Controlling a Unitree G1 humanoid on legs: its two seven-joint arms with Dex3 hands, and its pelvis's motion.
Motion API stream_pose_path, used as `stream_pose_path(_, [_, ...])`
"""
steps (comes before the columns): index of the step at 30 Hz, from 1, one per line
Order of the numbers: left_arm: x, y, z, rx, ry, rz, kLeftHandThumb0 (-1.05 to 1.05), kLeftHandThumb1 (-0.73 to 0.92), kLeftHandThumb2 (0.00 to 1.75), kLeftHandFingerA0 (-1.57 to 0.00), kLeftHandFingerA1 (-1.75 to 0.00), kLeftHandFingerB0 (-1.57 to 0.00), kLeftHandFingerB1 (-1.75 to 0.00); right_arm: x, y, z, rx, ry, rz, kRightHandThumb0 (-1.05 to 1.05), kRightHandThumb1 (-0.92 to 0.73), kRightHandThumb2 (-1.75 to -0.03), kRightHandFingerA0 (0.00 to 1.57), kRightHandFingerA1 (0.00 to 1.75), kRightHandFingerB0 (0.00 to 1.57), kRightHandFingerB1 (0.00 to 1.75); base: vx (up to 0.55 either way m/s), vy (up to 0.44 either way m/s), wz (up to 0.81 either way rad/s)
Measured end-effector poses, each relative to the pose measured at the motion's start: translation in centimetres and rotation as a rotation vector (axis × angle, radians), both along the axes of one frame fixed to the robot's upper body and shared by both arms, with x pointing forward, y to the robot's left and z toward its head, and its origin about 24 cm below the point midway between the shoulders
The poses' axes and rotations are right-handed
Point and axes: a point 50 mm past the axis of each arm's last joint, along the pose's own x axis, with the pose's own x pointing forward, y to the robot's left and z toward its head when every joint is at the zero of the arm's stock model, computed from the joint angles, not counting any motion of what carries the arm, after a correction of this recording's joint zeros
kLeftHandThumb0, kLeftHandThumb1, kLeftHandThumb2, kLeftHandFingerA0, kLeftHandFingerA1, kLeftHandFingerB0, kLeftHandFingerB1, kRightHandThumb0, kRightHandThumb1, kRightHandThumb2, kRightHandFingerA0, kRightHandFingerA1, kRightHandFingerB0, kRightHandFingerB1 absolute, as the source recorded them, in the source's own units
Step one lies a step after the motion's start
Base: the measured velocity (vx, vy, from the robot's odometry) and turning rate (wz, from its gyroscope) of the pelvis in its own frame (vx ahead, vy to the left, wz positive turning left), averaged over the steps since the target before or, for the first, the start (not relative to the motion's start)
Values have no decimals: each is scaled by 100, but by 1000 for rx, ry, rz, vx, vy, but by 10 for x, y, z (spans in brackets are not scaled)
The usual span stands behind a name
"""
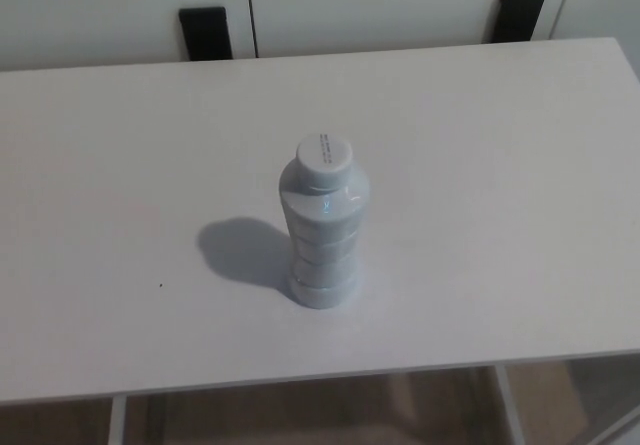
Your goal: The robot picks up a bottle from a person using its left hand and walk towards the table in frontand put the bottle on the table.
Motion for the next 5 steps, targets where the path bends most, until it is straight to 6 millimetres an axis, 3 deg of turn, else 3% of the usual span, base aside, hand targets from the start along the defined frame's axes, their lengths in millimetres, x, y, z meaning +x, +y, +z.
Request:
stream_pose_path(3, [-3, 3, -2, 52, 25, 0, -55, 60, 56, -114, -99, -72, -84, -2, 0, 0, 0, 2, -3, -33, -74, -62, 55, 40, 42, 35, 0, 0, 0])
stream_pose_path(5, [-7, 5, -5, 102, 54, 2, -55, 61, 56, -110, -101, -73, -88, -4, 0, -1, 0, 8, -6, -34, -73, -62, 54, 40, 41, 35, 0, 0, 0])
